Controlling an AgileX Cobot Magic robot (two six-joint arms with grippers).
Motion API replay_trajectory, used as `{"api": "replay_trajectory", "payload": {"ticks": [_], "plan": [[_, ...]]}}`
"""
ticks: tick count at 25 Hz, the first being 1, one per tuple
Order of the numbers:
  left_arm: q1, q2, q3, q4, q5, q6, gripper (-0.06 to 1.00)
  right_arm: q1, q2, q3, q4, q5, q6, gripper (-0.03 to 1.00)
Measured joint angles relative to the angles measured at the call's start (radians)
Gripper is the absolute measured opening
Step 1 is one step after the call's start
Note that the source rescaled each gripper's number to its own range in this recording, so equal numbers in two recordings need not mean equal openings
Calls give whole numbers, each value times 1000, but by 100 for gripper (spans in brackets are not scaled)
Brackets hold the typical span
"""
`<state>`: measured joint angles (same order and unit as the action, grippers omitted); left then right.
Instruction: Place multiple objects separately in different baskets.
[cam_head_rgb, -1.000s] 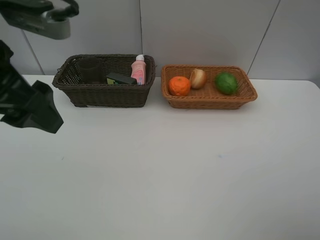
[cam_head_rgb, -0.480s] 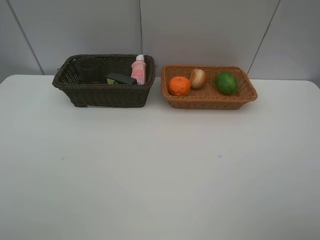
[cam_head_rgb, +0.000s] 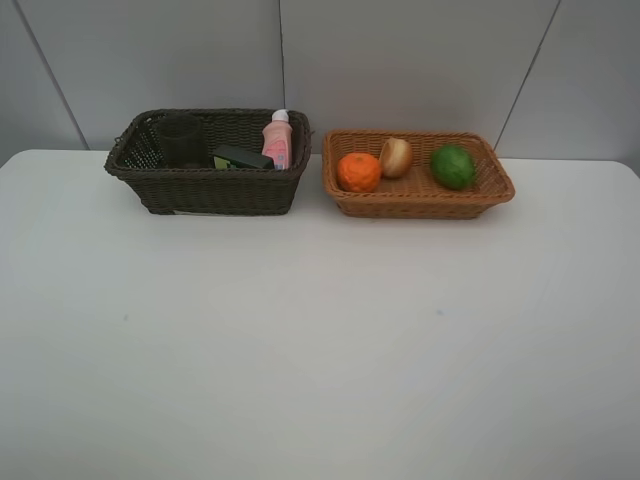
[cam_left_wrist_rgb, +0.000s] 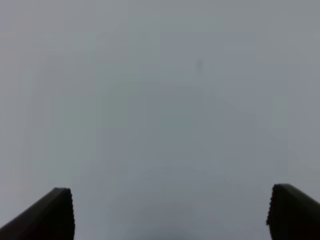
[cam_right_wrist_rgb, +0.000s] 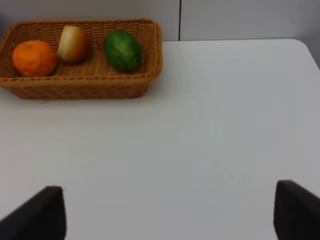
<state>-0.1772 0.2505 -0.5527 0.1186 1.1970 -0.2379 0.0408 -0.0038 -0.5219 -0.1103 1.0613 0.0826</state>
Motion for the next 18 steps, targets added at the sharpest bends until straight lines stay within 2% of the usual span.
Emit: {"api": "replay_trajectory", "payload": {"ticks": [4,9,14,18], "plan": [[78,-110,3,-5,-8,58,100,0,0,0,0,0,0,83],[108,-249,7,-5,-28,92,100,0,0,0,0,0,0,83],[122,-257,14,-10,-61,104,100,0,0,0,0,0,0,83],[149,-257,47,-63,-120,162,100,0,0,0,0,0,0,83]]}}
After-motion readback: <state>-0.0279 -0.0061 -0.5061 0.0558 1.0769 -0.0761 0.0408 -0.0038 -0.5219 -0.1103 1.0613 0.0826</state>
